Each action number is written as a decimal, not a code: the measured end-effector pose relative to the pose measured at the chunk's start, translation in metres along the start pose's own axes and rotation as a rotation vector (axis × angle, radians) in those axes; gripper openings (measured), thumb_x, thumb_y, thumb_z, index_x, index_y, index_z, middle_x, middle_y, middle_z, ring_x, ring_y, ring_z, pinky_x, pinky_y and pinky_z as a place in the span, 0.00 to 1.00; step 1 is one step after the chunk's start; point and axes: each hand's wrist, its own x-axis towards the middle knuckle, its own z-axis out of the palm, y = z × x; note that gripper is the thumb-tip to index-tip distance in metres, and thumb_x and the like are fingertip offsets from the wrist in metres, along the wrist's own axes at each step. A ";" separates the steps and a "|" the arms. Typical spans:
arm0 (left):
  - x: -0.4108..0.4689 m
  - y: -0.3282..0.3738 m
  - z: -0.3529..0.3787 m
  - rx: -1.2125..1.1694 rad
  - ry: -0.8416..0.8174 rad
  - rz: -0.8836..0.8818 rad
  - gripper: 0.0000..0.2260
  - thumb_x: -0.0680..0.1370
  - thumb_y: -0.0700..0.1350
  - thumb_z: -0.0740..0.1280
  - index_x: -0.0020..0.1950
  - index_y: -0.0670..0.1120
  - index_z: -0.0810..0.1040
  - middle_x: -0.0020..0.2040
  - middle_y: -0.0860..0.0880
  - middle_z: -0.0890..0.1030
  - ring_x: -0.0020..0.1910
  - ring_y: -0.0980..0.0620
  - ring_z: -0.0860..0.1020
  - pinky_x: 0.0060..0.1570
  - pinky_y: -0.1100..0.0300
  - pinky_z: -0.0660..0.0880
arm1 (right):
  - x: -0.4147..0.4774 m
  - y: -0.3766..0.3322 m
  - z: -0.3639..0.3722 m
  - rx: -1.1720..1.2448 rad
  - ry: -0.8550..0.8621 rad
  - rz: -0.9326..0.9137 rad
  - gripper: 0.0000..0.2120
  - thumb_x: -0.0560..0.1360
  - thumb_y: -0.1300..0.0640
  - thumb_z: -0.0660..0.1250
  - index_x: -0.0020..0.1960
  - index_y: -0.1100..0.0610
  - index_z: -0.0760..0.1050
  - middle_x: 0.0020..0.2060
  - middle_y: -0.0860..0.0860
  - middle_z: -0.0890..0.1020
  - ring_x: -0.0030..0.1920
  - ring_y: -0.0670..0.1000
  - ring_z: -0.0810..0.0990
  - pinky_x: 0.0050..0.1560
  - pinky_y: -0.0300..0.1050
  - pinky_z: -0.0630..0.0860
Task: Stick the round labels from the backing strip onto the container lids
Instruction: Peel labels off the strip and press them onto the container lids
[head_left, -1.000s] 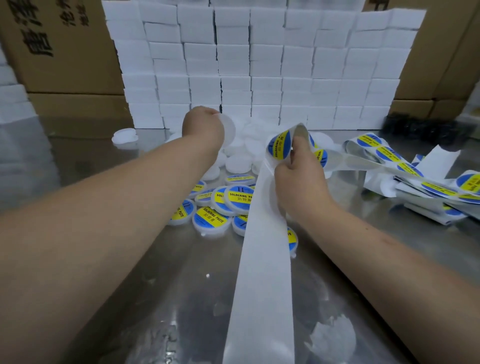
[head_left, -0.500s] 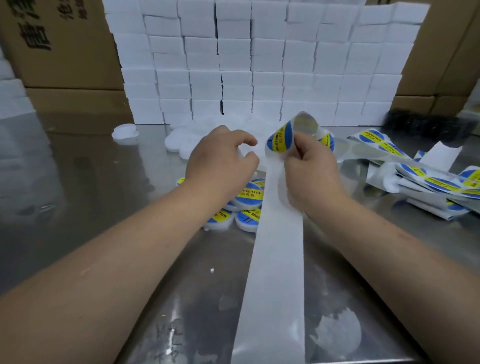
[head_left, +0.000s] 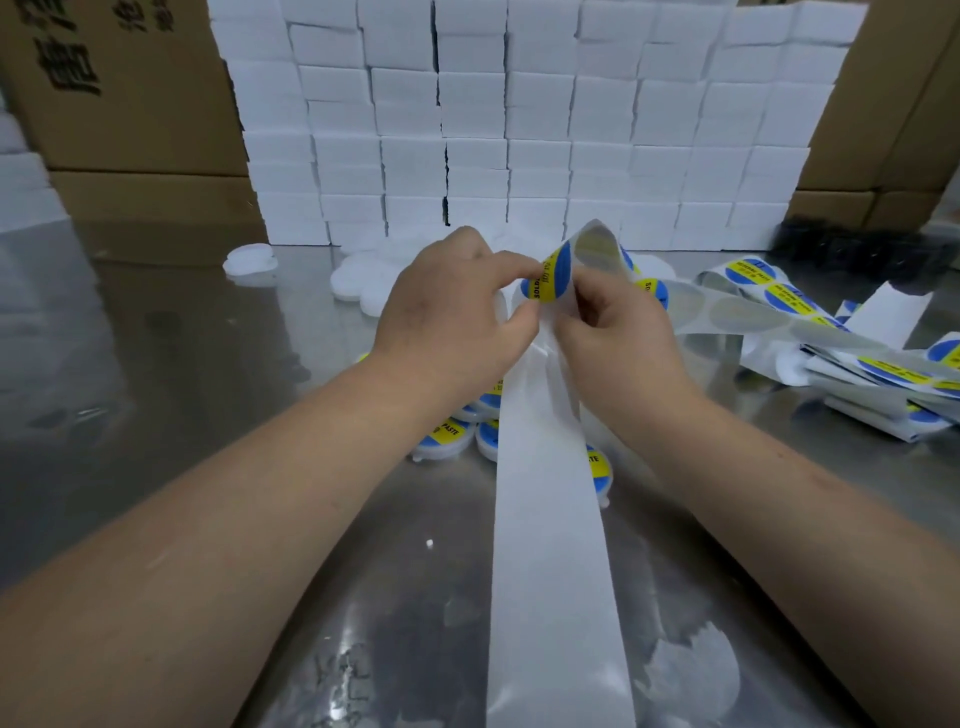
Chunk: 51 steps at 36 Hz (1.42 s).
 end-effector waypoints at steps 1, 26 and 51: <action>0.000 0.000 0.000 0.008 0.010 0.005 0.12 0.73 0.48 0.67 0.56 0.55 0.80 0.36 0.57 0.63 0.42 0.55 0.67 0.37 0.68 0.56 | 0.000 0.000 0.000 -0.003 -0.004 0.006 0.17 0.73 0.68 0.58 0.30 0.51 0.64 0.22 0.43 0.65 0.27 0.44 0.62 0.28 0.35 0.58; 0.002 -0.010 0.000 0.018 0.084 -0.102 0.07 0.74 0.52 0.65 0.47 0.53 0.81 0.41 0.54 0.66 0.43 0.55 0.66 0.35 0.66 0.55 | 0.000 -0.002 0.000 -0.006 0.018 -0.022 0.12 0.76 0.65 0.59 0.41 0.50 0.74 0.31 0.42 0.74 0.31 0.35 0.71 0.34 0.27 0.67; 0.006 -0.020 -0.004 -0.066 0.143 -0.376 0.22 0.77 0.57 0.59 0.26 0.48 0.65 0.35 0.52 0.66 0.31 0.55 0.67 0.30 0.58 0.58 | -0.002 -0.008 -0.008 -0.102 0.087 -0.163 0.24 0.67 0.71 0.55 0.50 0.46 0.74 0.49 0.38 0.73 0.44 0.38 0.73 0.44 0.28 0.65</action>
